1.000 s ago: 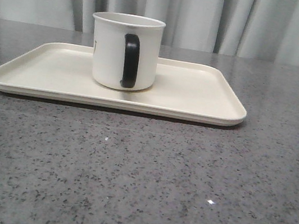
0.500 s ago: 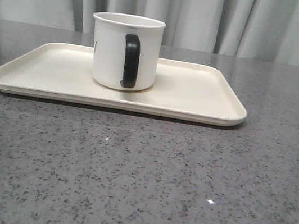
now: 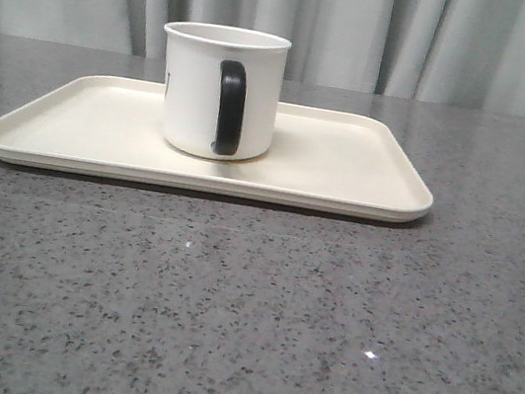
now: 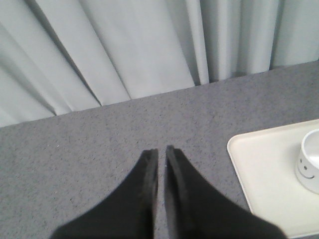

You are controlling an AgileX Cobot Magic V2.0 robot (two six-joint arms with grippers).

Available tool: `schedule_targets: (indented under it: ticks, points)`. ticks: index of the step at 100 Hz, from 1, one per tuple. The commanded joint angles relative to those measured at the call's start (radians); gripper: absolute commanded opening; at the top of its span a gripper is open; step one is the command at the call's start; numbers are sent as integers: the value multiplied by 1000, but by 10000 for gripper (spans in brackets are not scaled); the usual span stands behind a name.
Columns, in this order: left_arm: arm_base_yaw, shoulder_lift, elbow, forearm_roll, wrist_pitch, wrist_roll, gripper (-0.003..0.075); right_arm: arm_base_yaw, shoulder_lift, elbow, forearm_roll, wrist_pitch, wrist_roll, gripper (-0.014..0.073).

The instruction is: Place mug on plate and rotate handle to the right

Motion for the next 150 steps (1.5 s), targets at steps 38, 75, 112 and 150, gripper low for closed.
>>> schedule_targets:
  ticks: [38, 75, 112, 150]
  points:
    - [3, -147, 294, 79, -23, -62, -20, 1, 5, -30, -12, -74, -6, 438]
    - [3, -195, 303, 84, -50, -82, -20, 21, 192, -261, -12, -46, -22, 438]
    - [3, -195, 303, 84, -52, -84, -20, 256, 527, -643, -11, 112, -110, 438]
    - [3, -195, 303, 84, -52, -84, -20, 407, 815, -758, -7, 251, -145, 438]
